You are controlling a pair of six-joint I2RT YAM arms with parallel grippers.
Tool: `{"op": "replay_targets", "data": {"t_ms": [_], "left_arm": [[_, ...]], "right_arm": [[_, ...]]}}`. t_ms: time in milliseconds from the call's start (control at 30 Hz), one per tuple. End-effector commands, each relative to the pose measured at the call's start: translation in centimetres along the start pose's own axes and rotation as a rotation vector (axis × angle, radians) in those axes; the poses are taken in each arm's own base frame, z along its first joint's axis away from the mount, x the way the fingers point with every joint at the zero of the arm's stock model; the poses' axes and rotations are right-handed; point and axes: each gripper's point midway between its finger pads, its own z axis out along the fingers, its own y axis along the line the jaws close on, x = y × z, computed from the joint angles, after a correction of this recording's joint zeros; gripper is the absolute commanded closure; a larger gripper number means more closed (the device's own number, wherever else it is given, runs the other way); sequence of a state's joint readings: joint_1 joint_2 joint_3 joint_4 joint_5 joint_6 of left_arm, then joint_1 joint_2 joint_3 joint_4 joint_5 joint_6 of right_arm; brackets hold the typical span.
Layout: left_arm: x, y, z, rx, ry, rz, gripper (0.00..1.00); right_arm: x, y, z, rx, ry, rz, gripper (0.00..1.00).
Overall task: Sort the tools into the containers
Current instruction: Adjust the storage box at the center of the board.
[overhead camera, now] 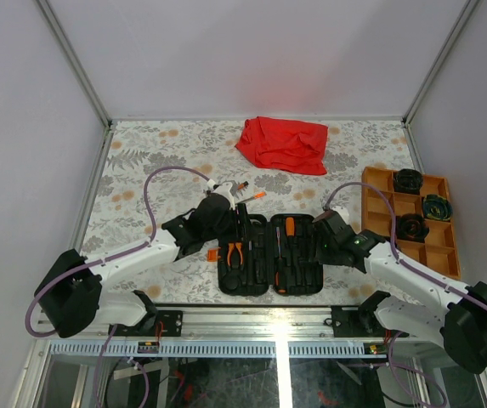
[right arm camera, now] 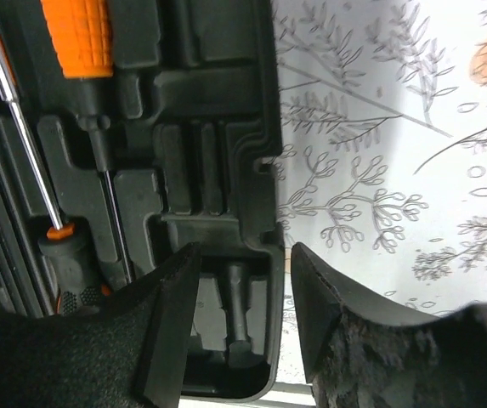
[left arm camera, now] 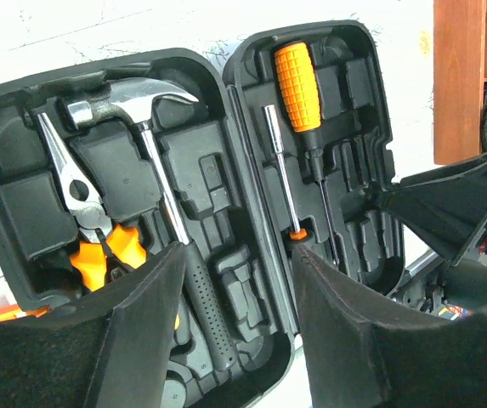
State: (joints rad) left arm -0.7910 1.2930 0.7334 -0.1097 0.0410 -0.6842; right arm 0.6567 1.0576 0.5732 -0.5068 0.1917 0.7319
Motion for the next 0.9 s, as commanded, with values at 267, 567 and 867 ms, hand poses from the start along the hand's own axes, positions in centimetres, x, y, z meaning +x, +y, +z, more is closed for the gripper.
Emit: {"op": "replay_targets", "data": {"t_ms": [267,567,867], "left_arm": [[-1.0,-0.4,-0.1,-0.011,-0.024,0.048,0.48],[-0.7,0.6,-0.7,-0.062,-0.013,0.102,0.49],[2.2,-0.3,-0.7,-0.091,0.045,0.204,0.55]], "right_arm": [[2.5,3.4,-0.4,-0.212,0.143,-0.008,0.48],[4.9,6.0,-1.7,-0.394,0.271,-0.002,0.55],[-1.7,3.1,-2.8,-0.208,-0.074,0.025,0.50]]}}
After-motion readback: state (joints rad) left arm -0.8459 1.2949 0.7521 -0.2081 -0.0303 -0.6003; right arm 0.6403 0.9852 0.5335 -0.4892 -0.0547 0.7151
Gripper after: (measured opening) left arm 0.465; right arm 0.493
